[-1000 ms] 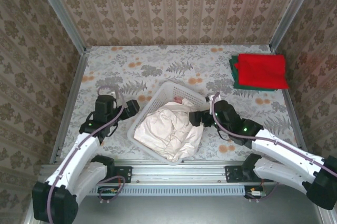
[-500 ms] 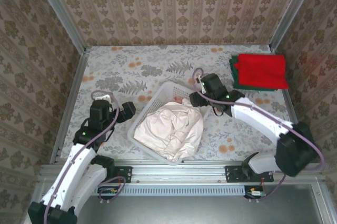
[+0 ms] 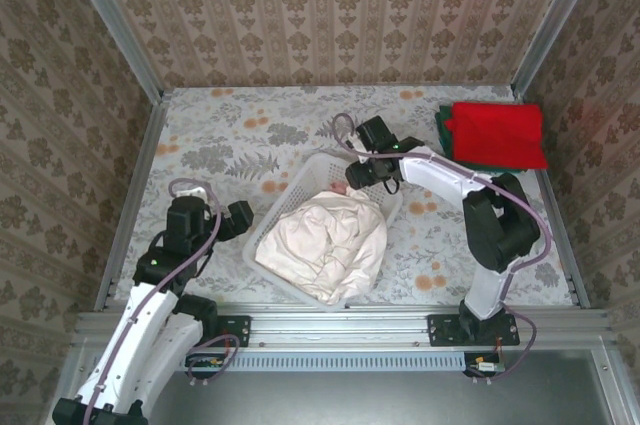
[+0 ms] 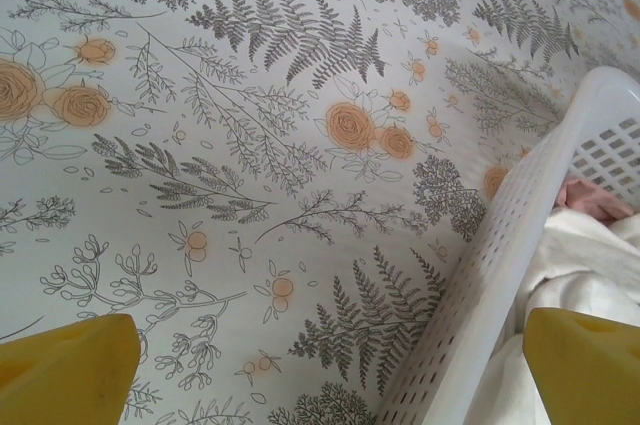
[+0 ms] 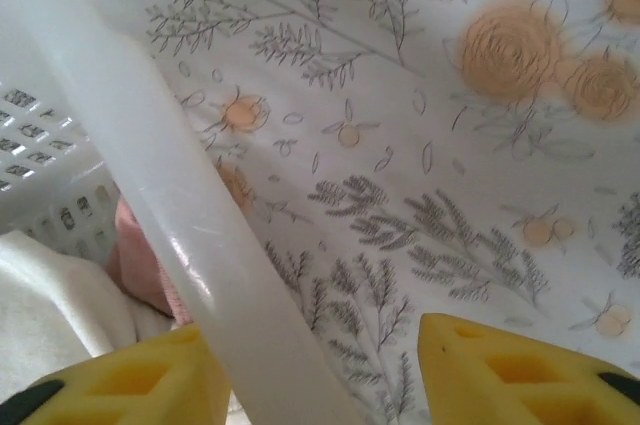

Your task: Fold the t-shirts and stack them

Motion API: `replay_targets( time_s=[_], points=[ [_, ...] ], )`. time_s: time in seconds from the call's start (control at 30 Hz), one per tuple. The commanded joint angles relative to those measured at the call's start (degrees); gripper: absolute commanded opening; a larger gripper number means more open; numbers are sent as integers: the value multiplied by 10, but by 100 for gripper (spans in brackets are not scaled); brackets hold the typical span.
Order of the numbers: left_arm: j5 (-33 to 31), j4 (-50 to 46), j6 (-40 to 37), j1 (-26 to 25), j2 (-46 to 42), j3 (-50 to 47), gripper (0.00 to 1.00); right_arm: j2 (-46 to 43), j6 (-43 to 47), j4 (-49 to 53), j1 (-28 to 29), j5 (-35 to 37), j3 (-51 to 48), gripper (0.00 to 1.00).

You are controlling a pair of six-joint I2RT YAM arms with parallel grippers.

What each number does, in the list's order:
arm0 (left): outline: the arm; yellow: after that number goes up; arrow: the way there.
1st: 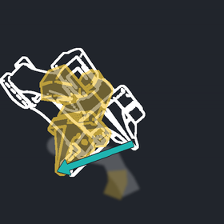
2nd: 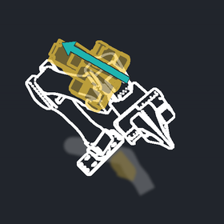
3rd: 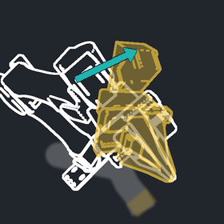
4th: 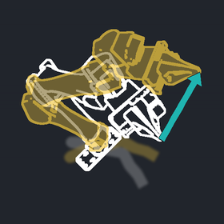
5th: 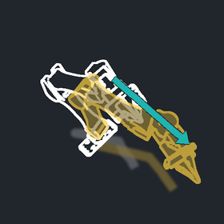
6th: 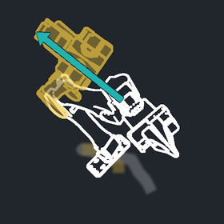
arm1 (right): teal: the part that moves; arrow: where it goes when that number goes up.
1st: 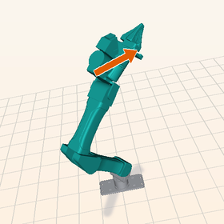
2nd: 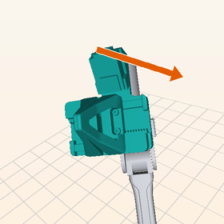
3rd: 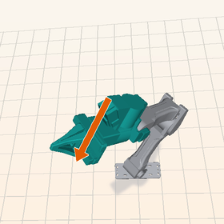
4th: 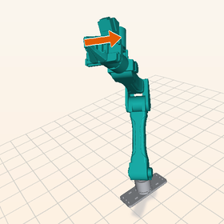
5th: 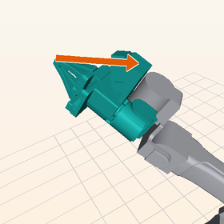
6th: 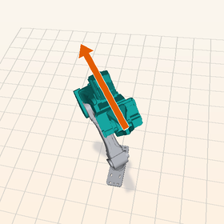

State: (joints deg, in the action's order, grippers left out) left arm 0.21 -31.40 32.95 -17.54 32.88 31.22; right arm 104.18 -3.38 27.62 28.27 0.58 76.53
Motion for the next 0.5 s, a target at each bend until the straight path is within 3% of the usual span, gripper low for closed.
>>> replay_targets(
  time_s=[0.0, 0.13, 0.2, 0.3, 0.37, 0.4, 0.47],
  points=[
    [4, -15, -22, 5, -4, 23, 100, 38, -33, 18, -16, 59, 44, 45],
    [26, -7, -34, 5, -2, 38, 100, 70, -38, 11, -27, 59, 85, 39],
    [76, 16, -40, 4, 7, 43, 100, 95, -36, 18, -30, 62, 118, 36],
    [140, 44, -62, -14, 33, 59, 100, 135, -13, 28, -31, 51, 175, 42],
    [124, 37, -87, -53, 61, 79, 100, 155, -10, 52, -34, 36, 223, 47],
    [105, 26, -102, -79, 80, 92, 100, 159, -8, 69, -35, 22, 252, 56],
    [43, 3, -129, -148, 124, 118, 98, 153, -10, 93, -36, 11, 293, 61]
  ],
)
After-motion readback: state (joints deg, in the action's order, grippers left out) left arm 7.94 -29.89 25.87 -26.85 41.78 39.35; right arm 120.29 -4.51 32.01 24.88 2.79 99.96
